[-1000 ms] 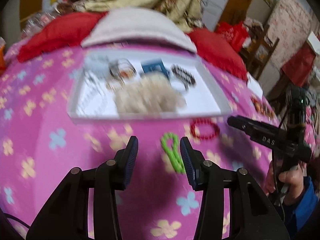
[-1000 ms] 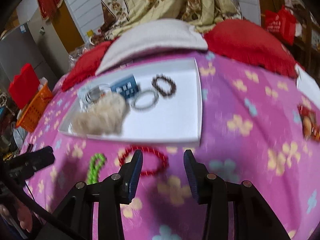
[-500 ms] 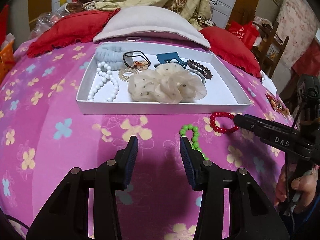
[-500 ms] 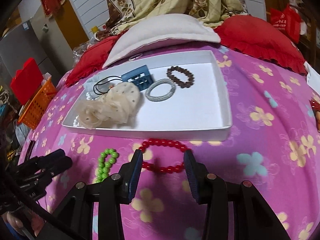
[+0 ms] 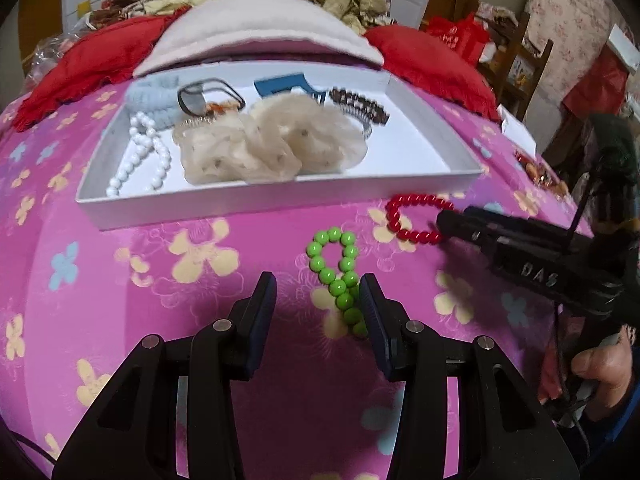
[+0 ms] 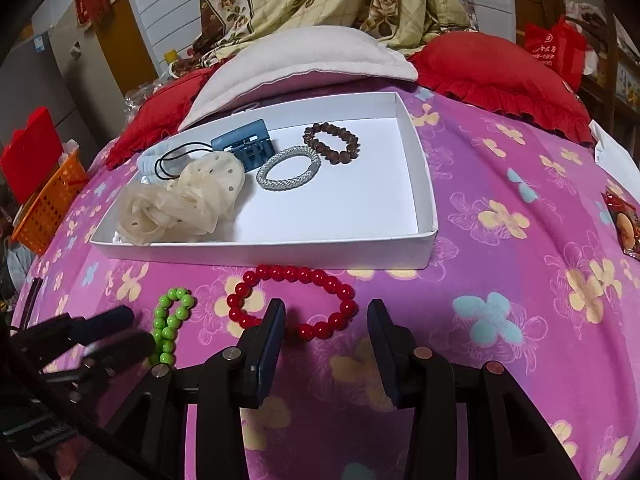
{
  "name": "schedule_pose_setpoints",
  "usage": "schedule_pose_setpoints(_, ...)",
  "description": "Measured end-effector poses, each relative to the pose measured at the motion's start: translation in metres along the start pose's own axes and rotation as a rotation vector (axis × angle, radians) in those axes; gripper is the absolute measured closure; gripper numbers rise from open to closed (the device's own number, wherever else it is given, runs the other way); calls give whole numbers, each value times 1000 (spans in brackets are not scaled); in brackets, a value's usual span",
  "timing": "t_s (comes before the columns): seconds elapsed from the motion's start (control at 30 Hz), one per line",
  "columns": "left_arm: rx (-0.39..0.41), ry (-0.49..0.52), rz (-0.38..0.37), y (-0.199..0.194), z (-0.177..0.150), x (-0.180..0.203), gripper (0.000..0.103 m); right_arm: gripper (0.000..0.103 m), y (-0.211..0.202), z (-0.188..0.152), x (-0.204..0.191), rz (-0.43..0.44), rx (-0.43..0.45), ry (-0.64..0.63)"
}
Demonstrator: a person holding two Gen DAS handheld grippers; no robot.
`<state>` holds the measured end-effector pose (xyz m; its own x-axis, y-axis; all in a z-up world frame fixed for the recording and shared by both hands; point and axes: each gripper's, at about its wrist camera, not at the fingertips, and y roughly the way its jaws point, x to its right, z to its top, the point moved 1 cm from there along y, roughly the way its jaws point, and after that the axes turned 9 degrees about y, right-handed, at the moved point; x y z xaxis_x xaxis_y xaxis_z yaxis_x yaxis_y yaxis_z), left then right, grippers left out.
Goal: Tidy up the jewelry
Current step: 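Grasp the green bead bracelet with the left tool while the right tool grasps the red bead bracelet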
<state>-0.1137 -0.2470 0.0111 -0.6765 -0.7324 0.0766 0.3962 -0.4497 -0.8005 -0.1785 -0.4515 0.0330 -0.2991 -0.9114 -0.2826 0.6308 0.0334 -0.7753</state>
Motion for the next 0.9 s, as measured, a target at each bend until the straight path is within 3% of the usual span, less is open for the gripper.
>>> schedule_pose_setpoints(0.03,-4,1,11,2,-1,0,75,62,0,0,0,-1,2,-1)
schedule_pose_setpoints(0.13,-11,-2,55,3,-1,-6,89,62,1,0,-1,-6,7,-9)
schedule_pose_setpoints(0.3,-12,-29,93,1,-4,-22,89,62,1,-3,-4,-24,11,-43)
schedule_pose_setpoints(0.57,12,-23,87,0,-6,-22,86,62,14,2,-22,-104,3,-154)
schedule_pose_setpoints(0.63,21,-16,72,0,-6,-19,78,70,15,3,-25,-95,2,-142)
schedule_pose_setpoints(0.73,8,2,56,0,-5,-14,83,94,12,2,-27,-34,-15,-107)
schedule_pose_setpoints(0.77,1,-4,32,0,-5,-14,92,94,11,0,-28,-17,-19,-95)
schedule_pose_setpoints(0.8,-10,-19,-7,-1,-5,-14,95,94,9,-2,-29,-13,-15,-88)
schedule_pose_setpoints(0.9,10,-25,-9,-9,-6,-13,95,94,-2,-5,-32,-1,7,-69)
